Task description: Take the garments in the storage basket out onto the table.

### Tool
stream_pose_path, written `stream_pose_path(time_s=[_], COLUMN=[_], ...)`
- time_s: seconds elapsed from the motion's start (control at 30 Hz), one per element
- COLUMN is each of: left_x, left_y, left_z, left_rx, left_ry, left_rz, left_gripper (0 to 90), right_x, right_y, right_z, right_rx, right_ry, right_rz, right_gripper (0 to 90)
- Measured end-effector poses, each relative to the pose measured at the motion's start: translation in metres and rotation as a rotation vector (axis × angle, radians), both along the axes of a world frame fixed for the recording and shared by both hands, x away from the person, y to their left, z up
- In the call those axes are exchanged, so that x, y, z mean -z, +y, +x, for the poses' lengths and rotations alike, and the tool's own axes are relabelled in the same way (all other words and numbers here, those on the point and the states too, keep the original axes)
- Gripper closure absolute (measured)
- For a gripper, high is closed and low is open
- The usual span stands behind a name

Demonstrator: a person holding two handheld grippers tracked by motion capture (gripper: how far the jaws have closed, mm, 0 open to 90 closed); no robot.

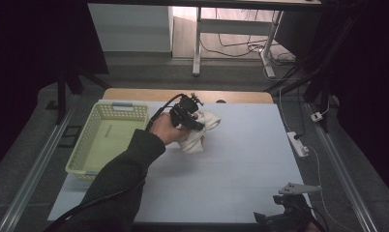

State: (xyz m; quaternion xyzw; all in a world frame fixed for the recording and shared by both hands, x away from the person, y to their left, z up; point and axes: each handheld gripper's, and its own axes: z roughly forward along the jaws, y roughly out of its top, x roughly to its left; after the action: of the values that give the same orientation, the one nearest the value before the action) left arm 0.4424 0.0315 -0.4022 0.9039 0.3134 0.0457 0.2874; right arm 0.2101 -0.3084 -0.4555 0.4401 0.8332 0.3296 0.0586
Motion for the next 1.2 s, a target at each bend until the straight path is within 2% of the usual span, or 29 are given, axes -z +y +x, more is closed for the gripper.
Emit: stream_pose_path(time_s=[0.47,0.67,0.83,1.07,1.2], left_x=[0.038,0.055,0.069,0.09,0.096], left_y=[-0.006,-0.005,-0.005,-0.007,-0.007], left_z=[0.002,0.003,0.004,0.004,0.004], left_rx=[0.001,-0.002,-0.004,-0.003,0.001], left_ry=[0.023,0.044,0.078,0.106,0.118], left_rz=[0.03,0.044,0.058,0.107,0.098], left_gripper=[65.2,64.3,61.8,57.9,54.5], right_x=[0.0,0.0,0.0,0.0,0.0], right_y=[0.0,0.0,0.0,0.0,0.0], right_z=[0.0,0.0,0.0,0.0,0.0], right_rx=[-0.004,-0.005,-0.007,-0.008,-0.009], right_ry=[0.0,0.0,0.001,0.001,0.001], right_rz=[0.003,0.002,0.0,-0.001,0.0], right_gripper=[2.4,2.4,2.4,2.3,2.3])
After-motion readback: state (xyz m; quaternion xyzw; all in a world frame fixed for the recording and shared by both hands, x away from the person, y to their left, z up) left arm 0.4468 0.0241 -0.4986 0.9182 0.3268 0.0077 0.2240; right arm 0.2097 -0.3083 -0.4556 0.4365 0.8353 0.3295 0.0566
